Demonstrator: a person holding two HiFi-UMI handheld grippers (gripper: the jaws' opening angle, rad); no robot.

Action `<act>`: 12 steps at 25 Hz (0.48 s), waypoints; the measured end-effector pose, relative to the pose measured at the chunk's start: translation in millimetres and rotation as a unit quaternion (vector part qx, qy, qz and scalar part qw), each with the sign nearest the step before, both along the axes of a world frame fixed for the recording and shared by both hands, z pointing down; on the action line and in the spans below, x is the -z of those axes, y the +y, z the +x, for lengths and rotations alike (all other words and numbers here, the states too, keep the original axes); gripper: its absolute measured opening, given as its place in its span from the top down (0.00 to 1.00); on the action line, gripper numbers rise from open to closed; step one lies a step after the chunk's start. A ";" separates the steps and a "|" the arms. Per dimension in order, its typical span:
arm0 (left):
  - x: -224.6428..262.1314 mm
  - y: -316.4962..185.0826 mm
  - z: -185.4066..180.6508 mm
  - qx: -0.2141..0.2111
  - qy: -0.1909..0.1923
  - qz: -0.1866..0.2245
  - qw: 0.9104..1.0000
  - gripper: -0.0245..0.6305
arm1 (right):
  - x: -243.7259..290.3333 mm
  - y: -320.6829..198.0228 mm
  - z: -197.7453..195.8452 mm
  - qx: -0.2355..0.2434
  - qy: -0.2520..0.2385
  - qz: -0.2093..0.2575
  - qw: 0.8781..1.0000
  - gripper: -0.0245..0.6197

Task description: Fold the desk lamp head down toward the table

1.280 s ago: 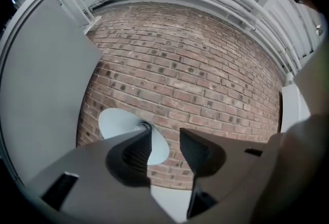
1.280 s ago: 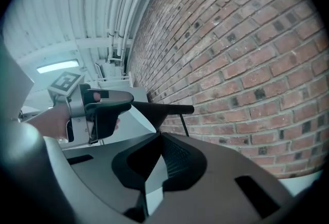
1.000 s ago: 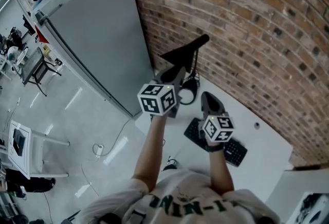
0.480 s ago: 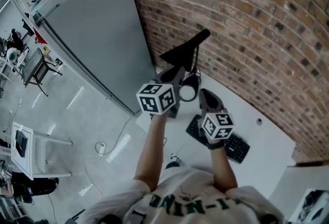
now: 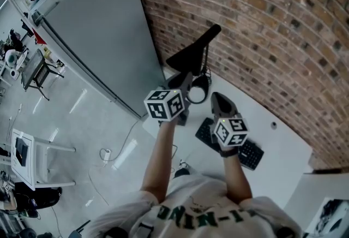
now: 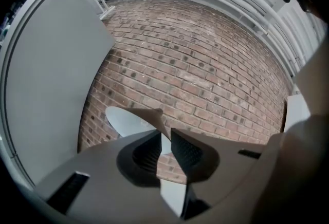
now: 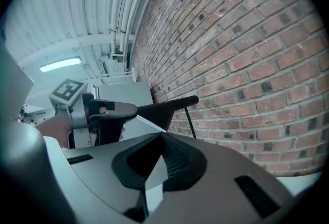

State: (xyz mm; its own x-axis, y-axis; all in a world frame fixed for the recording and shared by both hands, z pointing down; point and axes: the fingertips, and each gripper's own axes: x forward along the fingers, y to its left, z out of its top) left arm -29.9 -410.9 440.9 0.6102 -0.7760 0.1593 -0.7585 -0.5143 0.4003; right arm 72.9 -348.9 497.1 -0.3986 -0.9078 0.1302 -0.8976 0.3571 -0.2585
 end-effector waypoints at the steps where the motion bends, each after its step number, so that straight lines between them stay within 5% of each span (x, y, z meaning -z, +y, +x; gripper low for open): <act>1: -4.0 0.3 -0.2 0.001 0.002 -0.005 1.000 0.88 | -0.1 0.3 0.7 -0.001 -0.001 0.000 1.000 0.95; 12: -48.9 0.5 2.5 -0.010 0.013 -0.056 0.998 0.88 | -2.4 -1.8 -0.1 0.002 -0.005 -0.003 1.000 0.95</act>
State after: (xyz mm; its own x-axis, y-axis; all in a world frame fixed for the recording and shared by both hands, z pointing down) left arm -27.5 -410.4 489.8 0.6297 -0.7424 0.2287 -0.7378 -0.4794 0.4753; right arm 72.8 -350.7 499.6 -0.4031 -0.9056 0.1320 -0.8935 0.3584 -0.2705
